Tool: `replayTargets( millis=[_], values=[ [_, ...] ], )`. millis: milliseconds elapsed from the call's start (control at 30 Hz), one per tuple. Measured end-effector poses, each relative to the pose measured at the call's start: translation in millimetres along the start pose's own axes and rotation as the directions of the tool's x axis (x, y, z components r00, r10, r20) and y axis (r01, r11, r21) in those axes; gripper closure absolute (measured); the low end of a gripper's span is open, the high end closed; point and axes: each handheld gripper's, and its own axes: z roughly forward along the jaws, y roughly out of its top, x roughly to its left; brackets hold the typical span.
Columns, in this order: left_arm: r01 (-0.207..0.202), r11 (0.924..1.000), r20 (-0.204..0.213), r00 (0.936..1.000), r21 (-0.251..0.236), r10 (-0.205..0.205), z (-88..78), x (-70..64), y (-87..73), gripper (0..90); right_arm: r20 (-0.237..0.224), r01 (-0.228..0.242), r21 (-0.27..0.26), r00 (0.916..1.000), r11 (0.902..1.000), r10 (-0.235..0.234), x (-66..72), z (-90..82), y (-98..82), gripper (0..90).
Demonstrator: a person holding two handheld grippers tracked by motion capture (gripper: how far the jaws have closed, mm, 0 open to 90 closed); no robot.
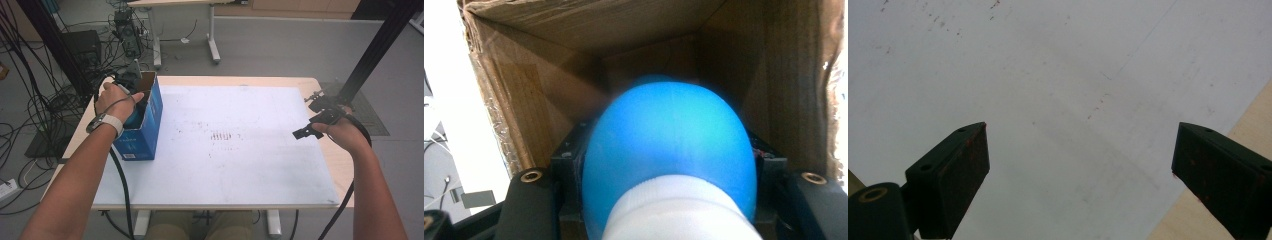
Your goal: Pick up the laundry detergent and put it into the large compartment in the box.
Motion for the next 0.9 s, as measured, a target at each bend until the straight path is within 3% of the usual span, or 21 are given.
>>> replayTargets(
  millis=[900],
  values=[
    [-0.01,0.9999,0.002,1.0,-0.009,0.01,-1.0,0.2,-0.5,33.9,0.002,0.0,0.004,1.0,1.0,0.0,0.1,-0.4,-0.2,8.2]
  ],
)
